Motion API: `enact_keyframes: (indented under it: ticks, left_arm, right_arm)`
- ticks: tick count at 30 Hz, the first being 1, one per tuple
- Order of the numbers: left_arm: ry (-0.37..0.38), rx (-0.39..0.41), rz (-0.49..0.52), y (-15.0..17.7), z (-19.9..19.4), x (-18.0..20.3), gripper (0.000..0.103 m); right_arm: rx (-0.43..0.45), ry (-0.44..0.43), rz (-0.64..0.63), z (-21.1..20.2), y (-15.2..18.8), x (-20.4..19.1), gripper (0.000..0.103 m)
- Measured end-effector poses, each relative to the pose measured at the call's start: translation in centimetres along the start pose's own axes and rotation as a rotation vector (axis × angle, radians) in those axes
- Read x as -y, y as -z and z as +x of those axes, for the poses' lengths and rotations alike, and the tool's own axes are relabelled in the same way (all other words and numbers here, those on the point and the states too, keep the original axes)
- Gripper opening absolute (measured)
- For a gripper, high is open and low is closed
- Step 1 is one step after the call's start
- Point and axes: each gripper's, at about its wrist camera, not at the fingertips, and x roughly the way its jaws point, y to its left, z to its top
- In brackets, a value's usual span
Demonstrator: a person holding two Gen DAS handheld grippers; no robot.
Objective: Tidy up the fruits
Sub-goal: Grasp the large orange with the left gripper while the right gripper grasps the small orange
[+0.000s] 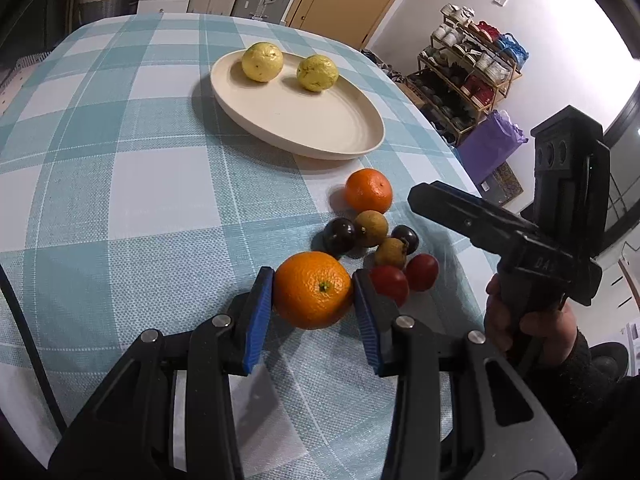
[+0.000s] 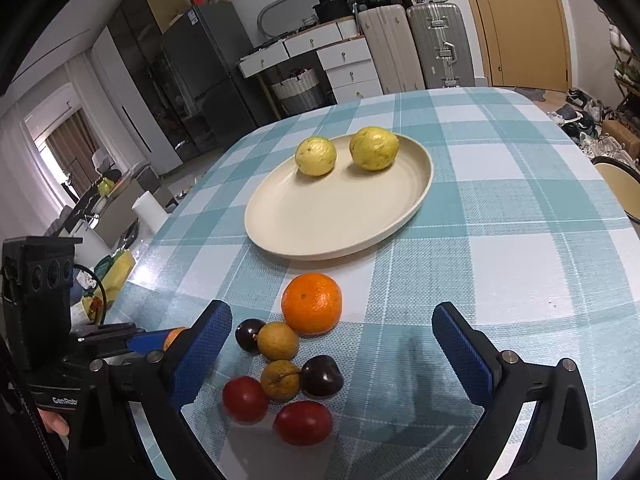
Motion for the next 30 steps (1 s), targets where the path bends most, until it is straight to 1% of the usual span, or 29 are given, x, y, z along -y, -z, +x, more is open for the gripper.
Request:
enact_keyframes:
  ticks: [10, 13, 15, 16, 17, 19, 24, 27, 28, 29, 30]
  left_arm:
    - [0.013, -0.011, -0.029, -0.1, 0.0, -0.9, 0.036]
    - [0.015, -0.012, -0.032, -0.2, 0.0, -1.1, 0.036]
    - [0.013, -0.012, -0.036, -0.4, 0.0, -1.3, 0.036]
    - [0.011, -0.014, -0.038, -0.5, 0.1, -1.4, 0.036]
    - [0.011, -0.014, -0.039, -0.6, 0.1, -1.4, 0.036]
    - [0.007, -0.01, -0.041, -0.8, 0.0, -1.6, 0.036]
    - [0.005, -0.012, -0.057, -1.1, -0.1, -1.9, 0.036]
    - [0.004, -0.014, -0.068, -1.3, -0.1, -2.0, 0.036]
    - [0.004, -0.014, -0.069, -1.4, 0.0, -2.0, 0.036]
    - [0.001, -0.014, -0.07, -1.5, 0.0, -2.0, 0.036]
    - [-0.001, -0.013, -0.069, -1.7, 0.0, -2.0, 0.036]
  right_arm:
    - [-0.028, 0.002, -0.017, 1.8, -0.6, -1.1, 0.102]
    - [-0.035, 0.021, -0.015, 2.3, -0.7, -1.1, 0.101]
    - [-0.051, 0.006, -0.007, 2.8, -0.8, -1.1, 0.094]
    - [-0.058, 0.002, -0.004, 3.0, -0.8, -1.0, 0.086]
    - [-0.07, 0.002, -0.002, 3.3, -0.8, -1.0, 0.082]
    - [-0.084, 0.005, 0.005, 3.7, -0.8, -0.9, 0.082]
    - [-0.088, -0.025, 0.004, 4.1, -0.7, -0.9, 0.075]
    - [-0.096, -0.06, 0.006, 4.4, -0.7, -0.8, 0.061]
    - [-0.101, -0.064, 0.007, 4.5, -0.7, -0.9, 0.053]
    - [-0.106, -0.068, 0.007, 4.6, -0.6, -0.9, 0.047]
    - [-0.103, -0.061, 0.002, 4.6, -0.6, -0.9, 0.044]
